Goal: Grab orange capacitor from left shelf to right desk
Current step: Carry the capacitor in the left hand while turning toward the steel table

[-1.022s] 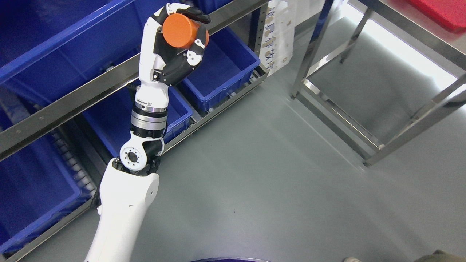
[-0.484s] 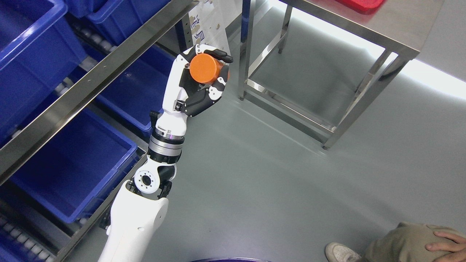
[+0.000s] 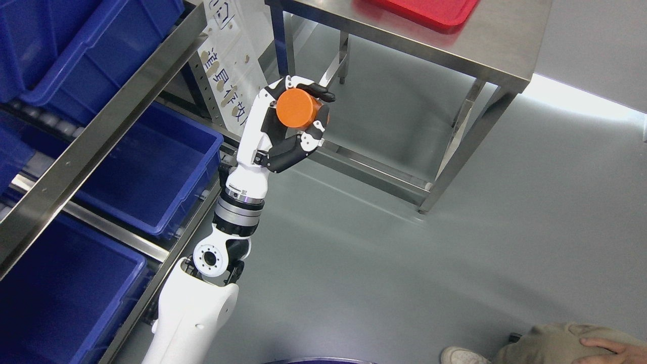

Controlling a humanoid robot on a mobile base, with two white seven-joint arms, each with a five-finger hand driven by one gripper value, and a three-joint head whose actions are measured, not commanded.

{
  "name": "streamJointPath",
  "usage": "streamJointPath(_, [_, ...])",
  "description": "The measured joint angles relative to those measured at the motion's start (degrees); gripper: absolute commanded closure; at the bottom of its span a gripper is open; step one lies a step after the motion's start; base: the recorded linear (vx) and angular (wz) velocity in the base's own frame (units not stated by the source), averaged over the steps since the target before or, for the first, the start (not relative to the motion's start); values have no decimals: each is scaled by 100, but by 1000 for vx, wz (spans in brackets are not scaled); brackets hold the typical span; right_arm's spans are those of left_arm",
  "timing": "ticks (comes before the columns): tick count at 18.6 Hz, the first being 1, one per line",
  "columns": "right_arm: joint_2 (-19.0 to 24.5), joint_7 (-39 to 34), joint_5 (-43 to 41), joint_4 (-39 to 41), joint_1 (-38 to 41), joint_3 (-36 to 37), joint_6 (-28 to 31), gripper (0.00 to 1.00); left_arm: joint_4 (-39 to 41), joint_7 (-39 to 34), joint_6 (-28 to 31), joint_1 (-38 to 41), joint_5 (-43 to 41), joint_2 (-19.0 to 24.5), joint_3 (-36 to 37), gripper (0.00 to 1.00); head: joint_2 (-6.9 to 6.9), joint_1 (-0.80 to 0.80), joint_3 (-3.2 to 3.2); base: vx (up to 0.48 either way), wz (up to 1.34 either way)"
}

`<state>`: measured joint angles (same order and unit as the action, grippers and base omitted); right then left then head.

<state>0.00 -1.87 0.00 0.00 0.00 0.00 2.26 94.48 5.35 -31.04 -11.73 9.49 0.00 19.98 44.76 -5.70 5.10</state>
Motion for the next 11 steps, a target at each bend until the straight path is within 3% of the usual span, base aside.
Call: streamJointPath(11, [0, -2, 0, 0, 0, 0, 0, 0, -3, 0, 106, -82, 0, 0, 65, 97, 0, 0, 0, 242, -168])
